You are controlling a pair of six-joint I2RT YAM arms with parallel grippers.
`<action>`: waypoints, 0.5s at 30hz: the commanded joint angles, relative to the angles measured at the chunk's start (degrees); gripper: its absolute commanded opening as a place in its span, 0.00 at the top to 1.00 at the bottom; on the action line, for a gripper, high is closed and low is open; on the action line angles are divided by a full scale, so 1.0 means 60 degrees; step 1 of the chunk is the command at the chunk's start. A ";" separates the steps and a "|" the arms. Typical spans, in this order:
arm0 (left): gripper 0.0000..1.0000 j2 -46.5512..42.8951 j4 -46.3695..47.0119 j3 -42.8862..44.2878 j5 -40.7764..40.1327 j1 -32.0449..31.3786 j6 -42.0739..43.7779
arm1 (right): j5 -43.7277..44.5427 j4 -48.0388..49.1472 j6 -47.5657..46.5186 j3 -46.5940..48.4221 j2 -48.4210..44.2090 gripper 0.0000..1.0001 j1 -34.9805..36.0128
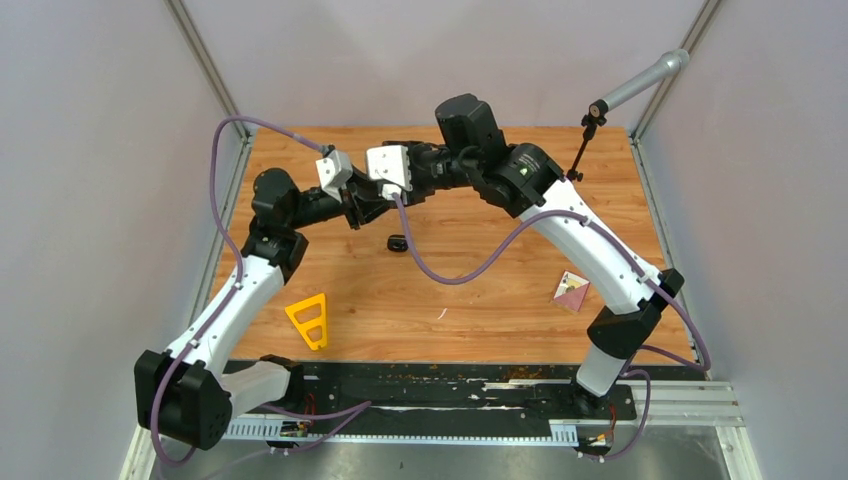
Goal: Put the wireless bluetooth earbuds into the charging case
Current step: Adjust the left earbud in the left side groove of the charging case, then close the charging case with the earbuds inside.
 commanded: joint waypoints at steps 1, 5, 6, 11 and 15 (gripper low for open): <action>1.00 -0.0288 0.1181 -0.0180 -0.0096 -0.0037 -0.0713 | -0.1052 -0.0270 0.0664 0.0744 0.0032 0.49 -0.0089; 1.00 -0.0295 0.1648 -0.0334 -0.0198 -0.0034 -0.1211 | -0.1258 -0.0348 0.1076 0.0886 -0.0001 0.41 -0.0110; 1.00 -0.0297 0.1733 -0.0352 -0.0215 -0.0035 -0.1309 | -0.1270 -0.0382 0.1152 0.0939 0.0016 0.40 -0.0119; 1.00 -0.0281 0.1894 -0.0379 -0.0358 -0.0028 -0.1656 | -0.1735 -0.0889 0.1986 0.1913 0.0405 0.39 -0.0409; 1.00 -0.0302 0.2045 -0.0441 -0.0428 -0.0034 -0.1900 | -0.2307 0.0481 0.4803 0.2319 0.0436 0.39 -0.1265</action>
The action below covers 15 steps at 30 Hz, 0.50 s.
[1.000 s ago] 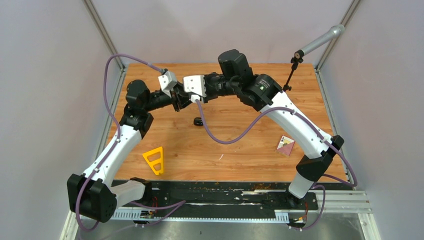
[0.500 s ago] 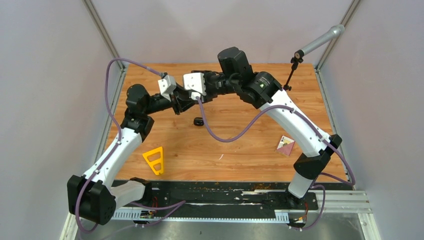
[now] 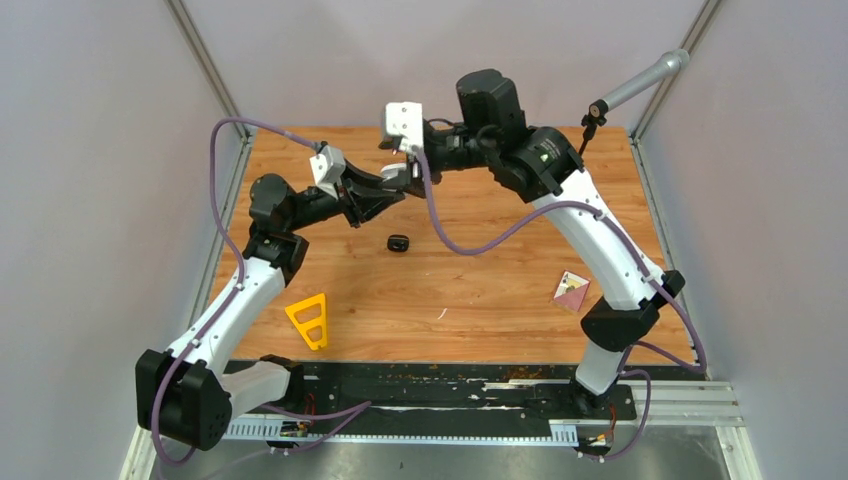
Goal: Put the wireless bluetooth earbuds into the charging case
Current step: Close the charging case with the earbuds inside.
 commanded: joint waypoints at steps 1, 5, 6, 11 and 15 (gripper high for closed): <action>1.00 -0.0242 0.0660 -0.0091 -0.0152 -0.0013 -0.0478 | -0.1008 0.1742 0.3638 0.0532 -0.0048 0.38 -0.1125; 1.00 -0.0259 0.0637 -0.0180 -0.0109 -0.0020 -0.0462 | -0.1694 0.2862 0.5478 0.0200 -0.0179 0.34 -0.2085; 1.00 -0.0262 0.0619 -0.0184 -0.0093 -0.0022 -0.0447 | -0.1744 0.2617 0.5163 0.0120 -0.0214 0.33 -0.2123; 1.00 -0.0211 0.0541 -0.0159 -0.0037 -0.0021 -0.0403 | -0.2416 0.1016 0.4262 -0.0275 -0.0210 0.31 -0.2080; 1.00 -0.0220 0.0436 -0.0128 0.0046 -0.0024 -0.0329 | -0.2350 0.0362 0.3782 -0.0407 -0.0243 0.28 -0.1687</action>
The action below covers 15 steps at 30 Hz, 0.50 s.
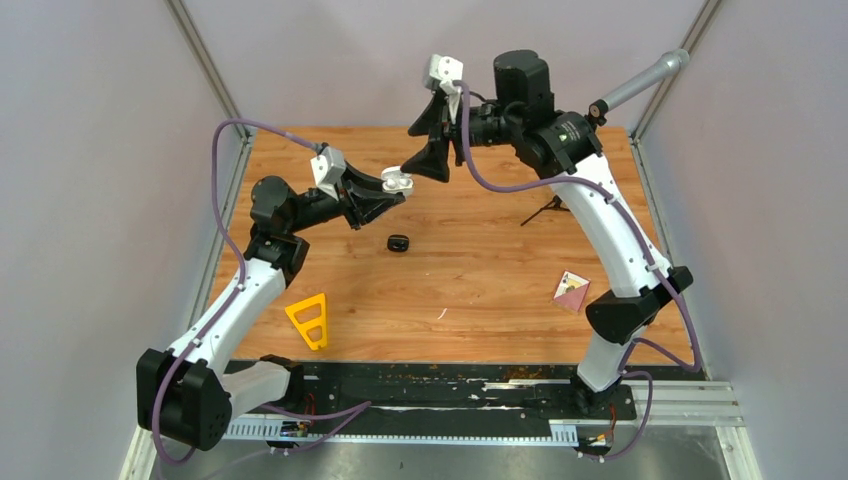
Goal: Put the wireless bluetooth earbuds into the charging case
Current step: Close the charging case with the earbuds inside.
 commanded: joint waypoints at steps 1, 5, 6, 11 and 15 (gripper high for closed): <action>1.00 -0.0203 0.0225 0.0072 0.0091 -0.0024 0.0009 | -0.0419 -0.0892 -0.0422 -0.0042 -0.0209 0.27 0.0460; 1.00 -0.0163 0.0147 0.0132 0.0175 -0.0026 0.0143 | -0.0604 -0.1165 -0.0242 0.0243 0.0088 0.25 0.0546; 1.00 -0.0151 0.0125 0.0150 0.0207 -0.0025 0.0168 | -0.0676 -0.1252 -0.0205 0.0387 0.0201 0.25 0.0552; 1.00 -0.0165 0.0092 0.0205 0.0319 -0.0025 0.0254 | -0.0298 -0.1425 -0.0148 0.0618 0.0551 0.25 0.0607; 1.00 -0.0186 0.0061 0.0241 0.0372 -0.0024 0.0311 | -0.0121 -0.1746 -0.0248 0.0952 0.0888 0.25 0.0604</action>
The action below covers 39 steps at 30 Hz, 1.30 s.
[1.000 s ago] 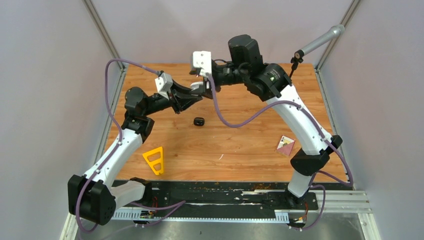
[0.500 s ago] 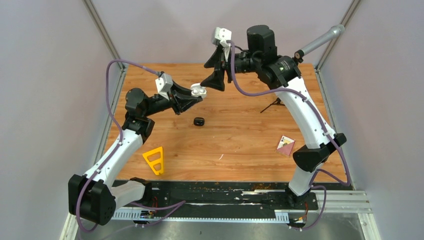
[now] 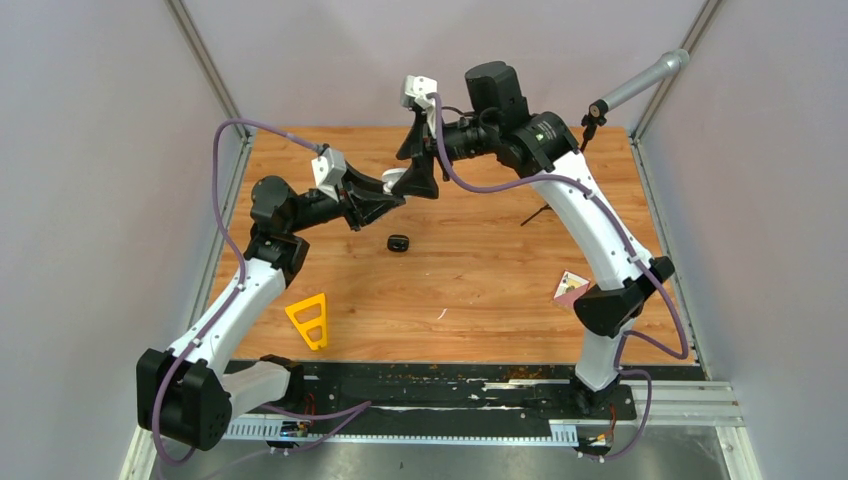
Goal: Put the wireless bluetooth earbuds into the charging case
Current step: Close the charging case with the earbuds inside.
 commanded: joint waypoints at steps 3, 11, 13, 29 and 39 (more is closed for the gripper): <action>1.00 -0.0210 0.0072 0.0253 0.0256 -0.0024 0.0276 | 0.0203 -0.0471 -0.0029 0.0862 0.0549 0.25 0.0017; 1.00 -0.0230 -0.0051 0.0257 0.0361 -0.0029 0.0481 | 0.0404 -0.0279 0.0033 0.0854 0.0635 0.26 0.0019; 1.00 -0.0230 -0.0069 0.0257 0.0356 -0.0024 0.0489 | 0.0386 -0.0309 0.0035 0.0846 0.0643 0.26 0.0030; 1.00 -0.0153 -0.0213 0.0239 -0.0480 -0.0022 0.0336 | -0.0879 -0.1778 -0.0625 0.0700 0.0330 0.20 -0.0019; 1.00 0.0295 -0.1026 0.0166 -0.1383 -0.0017 -0.0042 | 0.1244 -0.1594 -0.1554 0.0447 -0.0473 0.21 0.0398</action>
